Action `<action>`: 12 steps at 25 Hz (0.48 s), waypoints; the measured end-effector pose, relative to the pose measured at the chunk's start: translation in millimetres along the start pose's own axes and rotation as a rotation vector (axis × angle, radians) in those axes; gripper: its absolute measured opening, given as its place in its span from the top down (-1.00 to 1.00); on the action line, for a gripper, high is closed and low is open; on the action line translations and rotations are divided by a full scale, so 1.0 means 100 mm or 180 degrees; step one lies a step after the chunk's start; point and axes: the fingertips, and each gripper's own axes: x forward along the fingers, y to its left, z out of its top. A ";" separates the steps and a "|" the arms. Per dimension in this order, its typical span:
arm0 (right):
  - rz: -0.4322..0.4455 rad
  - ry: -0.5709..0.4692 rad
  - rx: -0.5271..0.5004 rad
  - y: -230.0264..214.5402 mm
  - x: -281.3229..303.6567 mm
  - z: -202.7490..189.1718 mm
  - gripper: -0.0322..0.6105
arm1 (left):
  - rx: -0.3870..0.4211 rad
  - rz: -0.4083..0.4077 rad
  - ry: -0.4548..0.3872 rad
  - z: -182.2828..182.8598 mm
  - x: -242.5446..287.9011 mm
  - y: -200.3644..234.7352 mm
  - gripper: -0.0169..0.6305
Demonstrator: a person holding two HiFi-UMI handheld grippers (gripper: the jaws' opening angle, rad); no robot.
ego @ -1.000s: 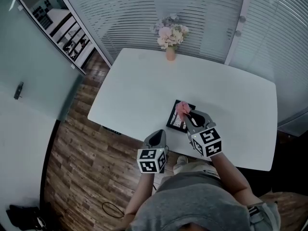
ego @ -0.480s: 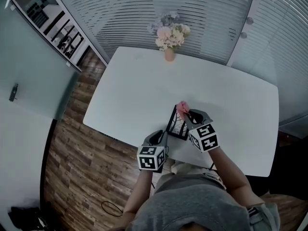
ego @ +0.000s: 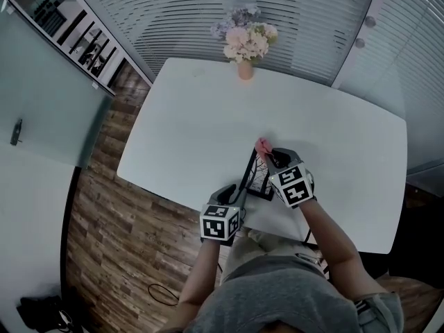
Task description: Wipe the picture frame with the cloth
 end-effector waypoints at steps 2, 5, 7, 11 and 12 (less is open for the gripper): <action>-0.0001 0.0043 -0.0022 -0.01 0.05 -0.03 0.78 | -0.0009 -0.0016 0.0016 -0.02 0.02 0.00 0.60; -0.0019 0.0128 -0.0043 -0.02 0.14 -0.11 0.78 | -0.0017 -0.0039 0.0060 -0.06 0.06 0.01 0.57; -0.0024 0.0177 -0.0075 -0.03 0.19 -0.14 0.78 | -0.0016 -0.0051 0.0094 -0.08 0.10 0.01 0.56; -0.0022 0.0251 -0.0138 -0.02 0.26 -0.18 0.78 | 0.0026 -0.0060 0.0152 -0.08 0.14 0.01 0.56; -0.0033 0.0262 -0.0162 -0.03 0.27 -0.18 0.78 | 0.0039 -0.0065 0.0173 -0.09 0.15 0.01 0.56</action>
